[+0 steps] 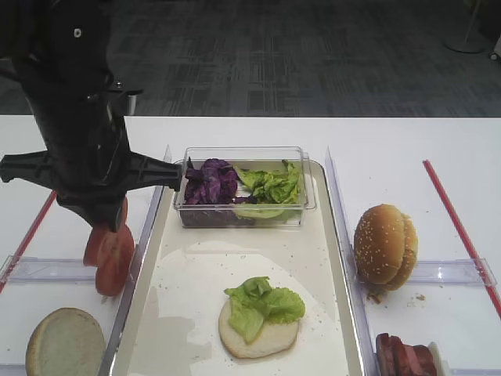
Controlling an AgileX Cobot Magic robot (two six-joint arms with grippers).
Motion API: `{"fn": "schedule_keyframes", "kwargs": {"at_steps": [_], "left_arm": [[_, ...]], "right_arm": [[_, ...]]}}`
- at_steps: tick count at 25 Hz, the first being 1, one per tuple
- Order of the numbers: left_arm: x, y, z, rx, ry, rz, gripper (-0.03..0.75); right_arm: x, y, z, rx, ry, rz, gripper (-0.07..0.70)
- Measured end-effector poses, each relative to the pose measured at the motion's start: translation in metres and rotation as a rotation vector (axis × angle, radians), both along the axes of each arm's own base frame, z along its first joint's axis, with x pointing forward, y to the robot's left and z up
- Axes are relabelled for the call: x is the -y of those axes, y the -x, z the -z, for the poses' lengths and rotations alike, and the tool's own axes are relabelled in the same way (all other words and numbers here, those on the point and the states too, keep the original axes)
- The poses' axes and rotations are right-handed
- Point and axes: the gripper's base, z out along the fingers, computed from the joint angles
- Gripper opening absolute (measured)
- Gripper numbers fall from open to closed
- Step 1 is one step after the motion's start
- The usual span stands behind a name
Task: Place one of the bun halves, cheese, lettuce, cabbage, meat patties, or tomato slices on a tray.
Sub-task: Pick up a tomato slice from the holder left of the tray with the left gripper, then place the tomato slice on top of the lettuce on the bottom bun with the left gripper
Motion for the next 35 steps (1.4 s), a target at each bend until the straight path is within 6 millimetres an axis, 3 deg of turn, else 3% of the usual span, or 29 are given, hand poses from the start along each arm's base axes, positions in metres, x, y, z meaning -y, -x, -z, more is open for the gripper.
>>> {"fn": "schedule_keyframes", "kwargs": {"at_steps": [7,21,35], "left_arm": [[0.004,0.007,-0.004,-0.019,-0.004,0.043,0.073],[0.036,0.030,-0.006,-0.035,-0.015,0.205,0.072],[0.078,0.042,-0.012,-0.052,0.419,0.530,0.072]], "right_arm": [[0.000,0.000,0.000,0.000,-0.002,0.001,0.036],[0.000,0.000,0.000,0.000,-0.005,0.003,0.036],[0.000,0.000,0.000,0.000,-0.005,0.003,0.036]]}}
